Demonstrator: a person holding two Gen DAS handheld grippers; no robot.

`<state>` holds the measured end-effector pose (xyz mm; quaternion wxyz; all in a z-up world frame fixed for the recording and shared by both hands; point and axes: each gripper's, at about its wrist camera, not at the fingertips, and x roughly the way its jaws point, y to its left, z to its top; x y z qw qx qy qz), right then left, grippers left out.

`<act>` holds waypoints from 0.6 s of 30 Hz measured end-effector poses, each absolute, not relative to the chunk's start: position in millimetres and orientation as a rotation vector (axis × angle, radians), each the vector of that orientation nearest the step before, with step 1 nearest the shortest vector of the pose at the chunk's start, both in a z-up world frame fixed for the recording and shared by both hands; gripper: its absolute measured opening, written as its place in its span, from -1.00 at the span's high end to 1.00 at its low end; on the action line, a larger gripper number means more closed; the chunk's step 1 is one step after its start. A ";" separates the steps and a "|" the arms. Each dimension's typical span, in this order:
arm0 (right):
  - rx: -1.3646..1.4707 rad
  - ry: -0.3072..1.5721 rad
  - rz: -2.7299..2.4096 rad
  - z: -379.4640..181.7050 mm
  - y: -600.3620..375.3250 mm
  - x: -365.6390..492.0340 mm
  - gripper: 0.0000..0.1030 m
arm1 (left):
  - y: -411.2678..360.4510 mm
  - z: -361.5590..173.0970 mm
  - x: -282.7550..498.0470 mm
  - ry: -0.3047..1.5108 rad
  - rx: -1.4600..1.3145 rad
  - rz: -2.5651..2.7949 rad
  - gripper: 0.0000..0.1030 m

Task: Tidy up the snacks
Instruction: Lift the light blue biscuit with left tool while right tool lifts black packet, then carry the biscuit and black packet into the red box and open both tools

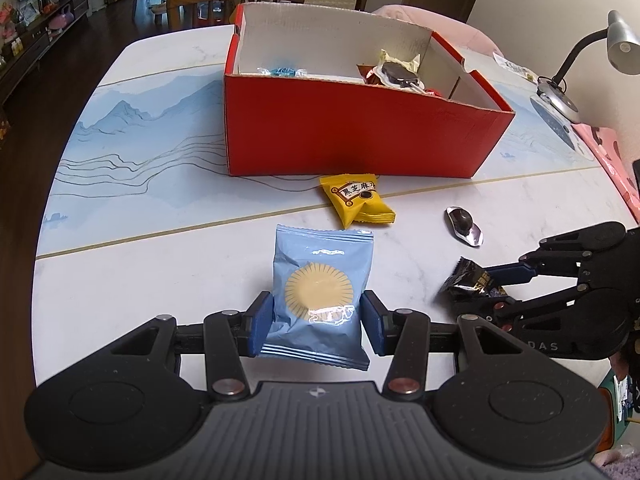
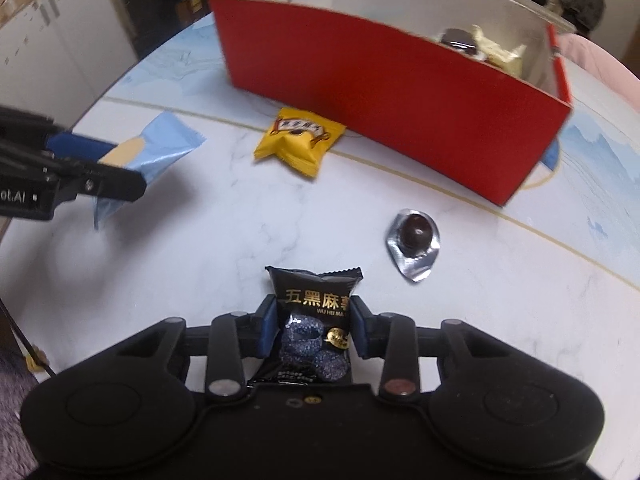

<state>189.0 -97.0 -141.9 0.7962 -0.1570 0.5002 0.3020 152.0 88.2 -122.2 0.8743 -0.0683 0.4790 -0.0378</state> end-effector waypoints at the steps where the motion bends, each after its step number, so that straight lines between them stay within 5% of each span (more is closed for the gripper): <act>1: -0.316 1.069 0.644 -138.6 -99.5 188.5 0.30 | 88.3 -121.0 151.8 0.997 -0.143 -0.079 0.09; 18: -0.070 0.851 0.578 -41.0 -123.1 223.6 0.30 | 85.6 -52.0 185.1 0.859 -0.149 -0.086 0.09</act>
